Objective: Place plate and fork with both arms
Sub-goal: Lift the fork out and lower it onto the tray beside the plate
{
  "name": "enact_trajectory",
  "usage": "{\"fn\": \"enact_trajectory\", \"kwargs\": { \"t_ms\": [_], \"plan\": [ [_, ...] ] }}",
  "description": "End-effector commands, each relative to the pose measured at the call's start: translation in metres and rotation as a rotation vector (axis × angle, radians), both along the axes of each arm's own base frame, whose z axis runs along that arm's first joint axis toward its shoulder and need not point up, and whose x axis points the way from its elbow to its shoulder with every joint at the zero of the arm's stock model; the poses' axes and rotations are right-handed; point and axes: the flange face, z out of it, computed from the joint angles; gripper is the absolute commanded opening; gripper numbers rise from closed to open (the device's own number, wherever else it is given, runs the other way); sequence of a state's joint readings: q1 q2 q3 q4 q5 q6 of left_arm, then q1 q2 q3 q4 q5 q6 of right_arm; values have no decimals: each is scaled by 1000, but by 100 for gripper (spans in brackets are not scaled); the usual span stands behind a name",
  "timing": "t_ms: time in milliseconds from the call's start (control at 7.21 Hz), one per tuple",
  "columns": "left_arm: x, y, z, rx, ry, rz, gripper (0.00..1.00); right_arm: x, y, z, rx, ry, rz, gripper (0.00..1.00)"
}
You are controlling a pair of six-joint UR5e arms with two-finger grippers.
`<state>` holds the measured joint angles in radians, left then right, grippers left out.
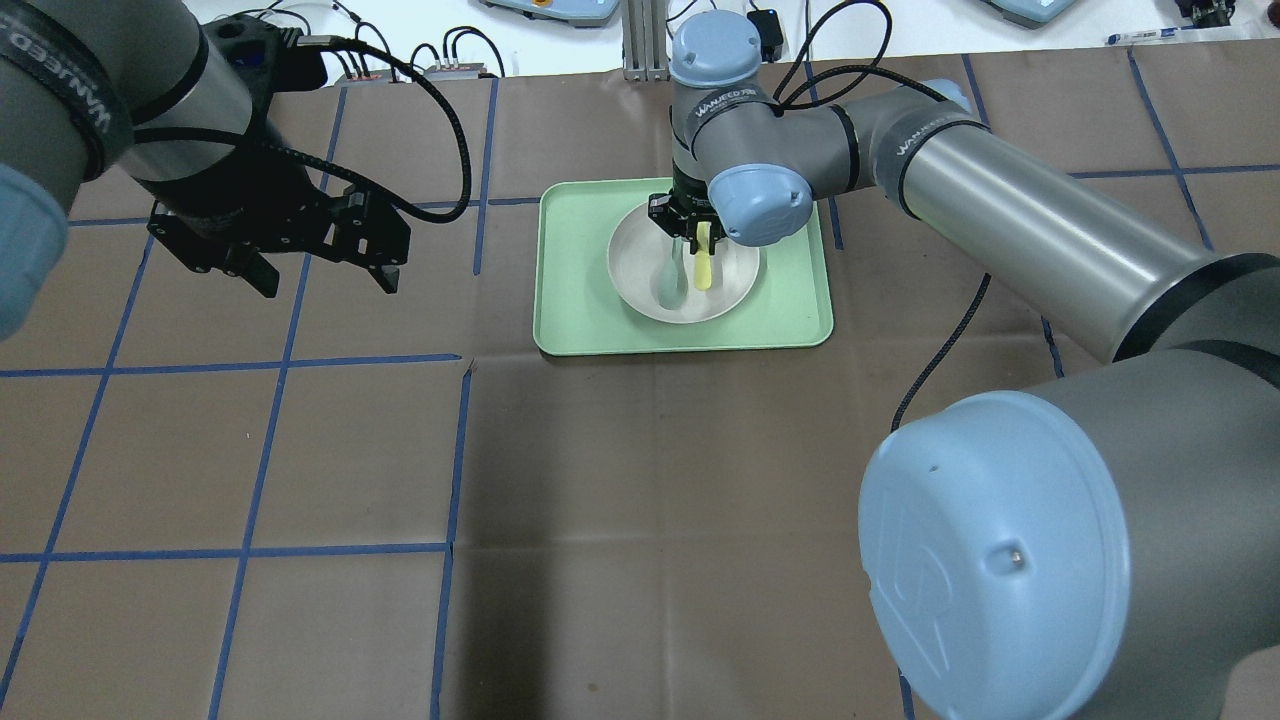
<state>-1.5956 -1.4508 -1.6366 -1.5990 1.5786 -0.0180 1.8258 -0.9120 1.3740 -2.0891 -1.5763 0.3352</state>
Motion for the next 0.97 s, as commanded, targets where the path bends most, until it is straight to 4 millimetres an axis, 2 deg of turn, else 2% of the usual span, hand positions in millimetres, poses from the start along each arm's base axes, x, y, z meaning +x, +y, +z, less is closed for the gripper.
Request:
{"fn": "enact_trajectory", "kwargs": {
  "t_ms": [0,277,416,555,832],
  "plan": [
    [-3,4,-4,35,7,-18,100,-12,0,15,8,3,-9,4],
    [-6,5,-8,51,5,-28,100,-52,-10,24,1,15,-49,4],
    [-7,5,-9,58,4,-42,100,-78,-17,19,11,17,-42,4],
    [-7,4,-9,59,6,-144,100,-89,-15,9,31,20,-23,4],
    [-7,4,-9,60,6,-182,100,-100,-19,-14,37,23,-11,4]
  ]
}}
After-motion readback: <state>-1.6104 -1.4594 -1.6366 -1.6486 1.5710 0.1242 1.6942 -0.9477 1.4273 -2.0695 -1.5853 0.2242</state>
